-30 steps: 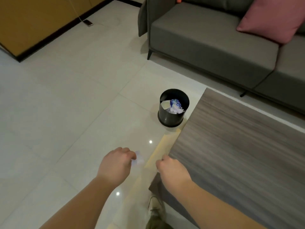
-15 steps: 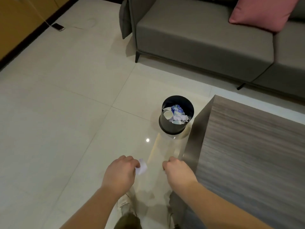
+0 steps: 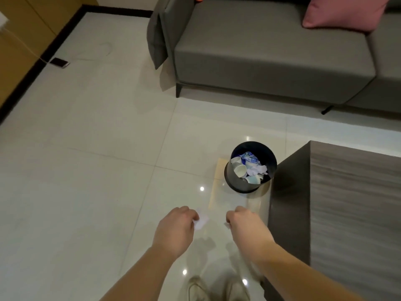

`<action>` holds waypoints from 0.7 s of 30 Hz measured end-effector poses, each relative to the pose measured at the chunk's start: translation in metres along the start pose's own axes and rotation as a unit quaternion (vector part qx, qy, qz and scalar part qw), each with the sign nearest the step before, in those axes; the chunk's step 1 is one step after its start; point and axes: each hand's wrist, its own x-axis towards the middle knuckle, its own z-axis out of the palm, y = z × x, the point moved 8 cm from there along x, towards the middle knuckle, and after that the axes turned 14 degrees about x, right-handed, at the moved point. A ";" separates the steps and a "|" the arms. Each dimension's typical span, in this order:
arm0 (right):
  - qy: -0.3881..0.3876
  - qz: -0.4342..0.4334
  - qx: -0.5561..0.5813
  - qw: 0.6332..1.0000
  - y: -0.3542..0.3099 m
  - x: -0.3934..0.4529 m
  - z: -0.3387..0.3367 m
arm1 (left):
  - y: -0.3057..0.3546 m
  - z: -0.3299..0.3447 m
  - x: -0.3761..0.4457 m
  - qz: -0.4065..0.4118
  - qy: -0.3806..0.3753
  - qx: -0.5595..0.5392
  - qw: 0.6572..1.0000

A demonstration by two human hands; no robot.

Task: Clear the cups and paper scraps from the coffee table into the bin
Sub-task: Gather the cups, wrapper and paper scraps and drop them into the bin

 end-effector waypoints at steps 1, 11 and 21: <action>0.001 0.015 0.011 1.000 0.006 0.006 -0.005 | 0.005 -0.002 0.012 0.011 -0.003 0.001 1.000; -0.012 0.095 0.114 0.989 0.113 0.078 -0.064 | 0.095 -0.023 0.155 0.087 -0.063 -0.015 0.994; 0.041 0.162 0.222 0.961 0.175 0.163 -0.104 | 0.143 0.000 0.279 0.042 -0.129 -0.047 0.990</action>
